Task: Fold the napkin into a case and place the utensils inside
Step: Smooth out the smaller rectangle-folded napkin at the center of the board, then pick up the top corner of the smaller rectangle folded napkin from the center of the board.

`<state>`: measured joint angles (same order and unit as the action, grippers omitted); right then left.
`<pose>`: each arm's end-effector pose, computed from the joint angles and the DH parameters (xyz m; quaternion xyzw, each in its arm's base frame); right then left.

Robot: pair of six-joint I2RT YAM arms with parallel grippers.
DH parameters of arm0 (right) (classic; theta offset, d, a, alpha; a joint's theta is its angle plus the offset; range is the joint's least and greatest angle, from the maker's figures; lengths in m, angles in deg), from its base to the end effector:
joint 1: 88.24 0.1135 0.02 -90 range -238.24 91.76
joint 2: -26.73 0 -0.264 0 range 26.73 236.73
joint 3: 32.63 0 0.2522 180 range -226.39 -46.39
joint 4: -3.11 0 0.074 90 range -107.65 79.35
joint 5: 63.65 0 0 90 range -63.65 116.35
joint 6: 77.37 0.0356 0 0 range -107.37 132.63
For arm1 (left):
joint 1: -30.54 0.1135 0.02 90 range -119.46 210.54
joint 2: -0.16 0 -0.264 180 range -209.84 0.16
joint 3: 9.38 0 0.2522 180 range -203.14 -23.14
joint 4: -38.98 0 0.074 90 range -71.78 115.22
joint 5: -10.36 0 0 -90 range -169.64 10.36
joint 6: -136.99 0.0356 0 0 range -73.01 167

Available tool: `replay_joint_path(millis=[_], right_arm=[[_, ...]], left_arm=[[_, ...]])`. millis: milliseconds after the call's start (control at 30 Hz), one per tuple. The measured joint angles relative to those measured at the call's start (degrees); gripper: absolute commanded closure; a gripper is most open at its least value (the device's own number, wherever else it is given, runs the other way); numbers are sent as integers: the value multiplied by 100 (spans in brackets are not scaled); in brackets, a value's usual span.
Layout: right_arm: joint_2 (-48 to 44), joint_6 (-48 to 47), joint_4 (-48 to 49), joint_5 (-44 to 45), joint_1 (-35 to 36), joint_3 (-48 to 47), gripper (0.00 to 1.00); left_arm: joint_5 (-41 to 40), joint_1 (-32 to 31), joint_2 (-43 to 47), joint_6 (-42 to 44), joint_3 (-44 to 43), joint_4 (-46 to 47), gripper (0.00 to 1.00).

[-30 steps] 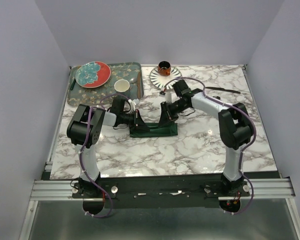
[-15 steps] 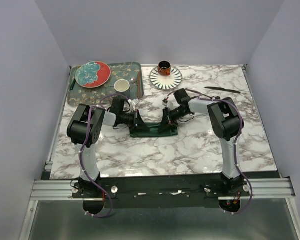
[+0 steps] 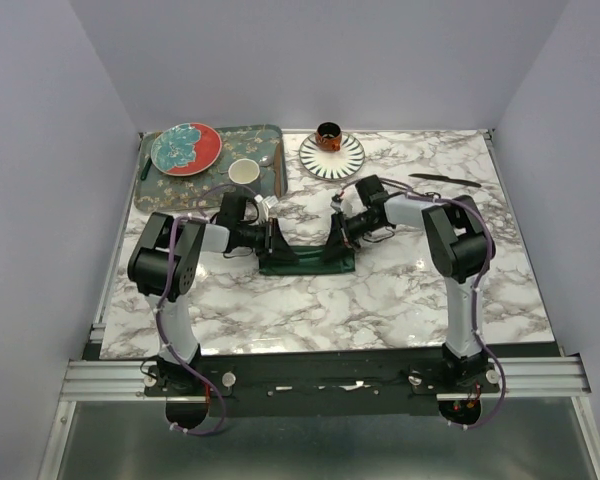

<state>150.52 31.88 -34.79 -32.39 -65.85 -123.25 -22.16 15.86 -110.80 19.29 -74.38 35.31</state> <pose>0.3656 0.1835 0.1074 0.1042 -0.8571 -0.5031 0.0380 0.3310 -0.1178 0.1078 0.0715 0.8365 -0.5301 0.1190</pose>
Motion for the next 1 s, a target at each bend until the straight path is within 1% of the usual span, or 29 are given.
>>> replay_joint_path(millis=[33, 67, 100, 133, 233, 267, 300, 467, 533, 567, 667, 867, 1000], right_arm=[[-129, 0, -2, -2, 0, 20, 73], [-286, -2, -9, -2, -2, 37, 73], [-444, -7, -20, -7, -9, 44, 73], [-686, -17, -22, -7, -28, 55, 72], [-1261, -109, -63, -4, -146, 122, 70], [-1390, -142, -90, -4, -203, 153, 69], [-1478, -160, -109, -2, -269, 175, 69], [-1587, -435, -334, 280, -767, 389, 69], [-1565, -494, -479, 485, -966, 496, 70], [-1545, -518, -546, 586, -1045, 527, 70], [-1478, -544, -625, 800, -1224, 538, 70], [-1384, -570, -706, 931, -1231, 546, 70], [-1294, -577, -717, 992, -1226, 546, 71]], left_arm=[[-11, -7, 111, 105, 2, -68, 50], [-57, -33, 363, 295, -17, -232, 47], [-63, -39, 420, 328, -33, -275, 45], [-116, -103, 680, 566, -125, -422, 40], [-251, -273, 999, 988, -481, -734, 32], [-337, -404, 1088, 1296, -750, -953, 30], [-369, -470, 1110, 1416, -852, -1025, 29], [-793, -964, 957, 2726, -1572, -1965, 30], [-1062, -1263, 719, 3445, -1945, -2361, 30], [-1104, -1322, 662, 3558, -2017, -2422, 29], [-1342, -1659, 293, 4266, -2444, -2828, 28], [-1537, -1908, -162, 5005, -2841, -3263, 26], [-1615, -1998, -345, 5259, -2988, -3383, 26]])
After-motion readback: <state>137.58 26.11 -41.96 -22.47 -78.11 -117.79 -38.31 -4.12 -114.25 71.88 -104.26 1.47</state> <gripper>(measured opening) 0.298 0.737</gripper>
